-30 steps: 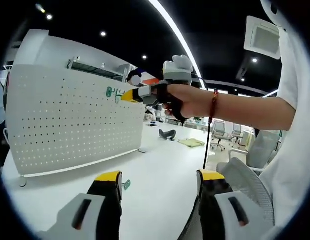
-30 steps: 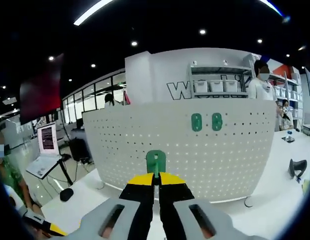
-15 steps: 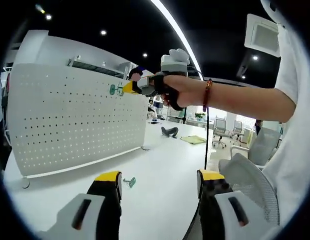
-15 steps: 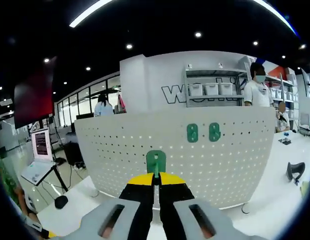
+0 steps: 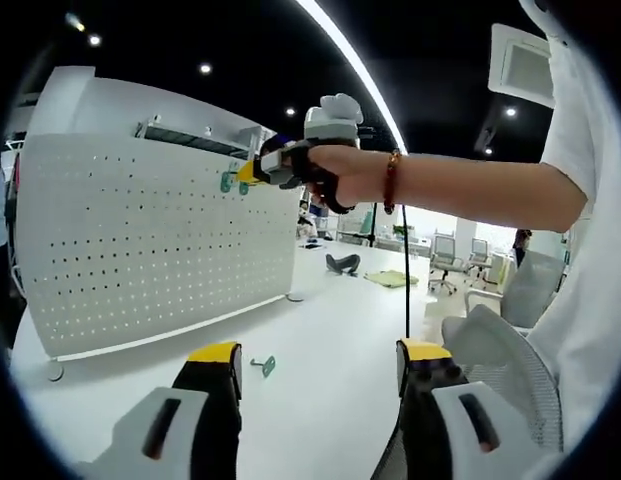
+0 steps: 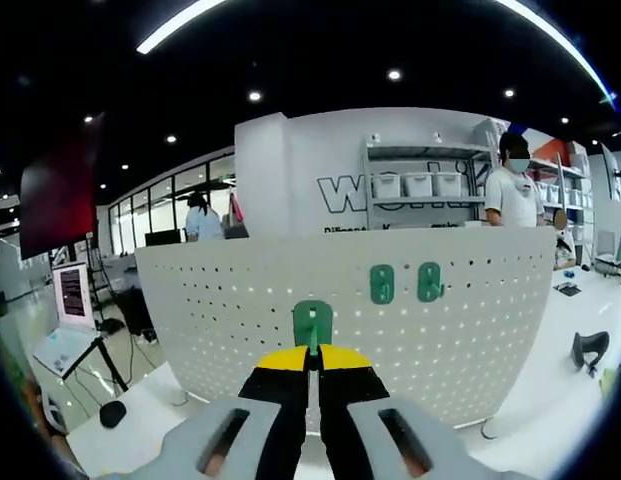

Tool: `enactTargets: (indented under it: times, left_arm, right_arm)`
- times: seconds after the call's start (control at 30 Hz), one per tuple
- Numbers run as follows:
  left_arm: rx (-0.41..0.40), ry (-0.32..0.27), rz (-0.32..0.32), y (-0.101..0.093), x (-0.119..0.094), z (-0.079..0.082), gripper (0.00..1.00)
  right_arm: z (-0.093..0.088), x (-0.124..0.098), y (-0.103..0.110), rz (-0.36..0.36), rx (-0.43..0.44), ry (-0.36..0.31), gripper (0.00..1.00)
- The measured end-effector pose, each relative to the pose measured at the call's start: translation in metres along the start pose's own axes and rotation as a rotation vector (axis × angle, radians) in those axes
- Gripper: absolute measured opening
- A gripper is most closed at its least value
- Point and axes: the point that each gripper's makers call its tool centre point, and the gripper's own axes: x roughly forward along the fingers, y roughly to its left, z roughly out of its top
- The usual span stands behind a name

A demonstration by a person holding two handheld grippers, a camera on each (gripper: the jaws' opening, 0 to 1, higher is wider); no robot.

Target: Insert the hook assembly into the mounting plate slot until the hook locks in place.

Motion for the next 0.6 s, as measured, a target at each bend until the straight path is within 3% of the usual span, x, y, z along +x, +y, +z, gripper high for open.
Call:
enactTargets:
  times: [0.6]
  left_arm:
    - [0.011,-0.006,0.014,0.002,-0.001,0.000,0.65]
  right_arm:
    - [0.009,0.023,-0.005,-0.051,0.030,-0.015,0.01]
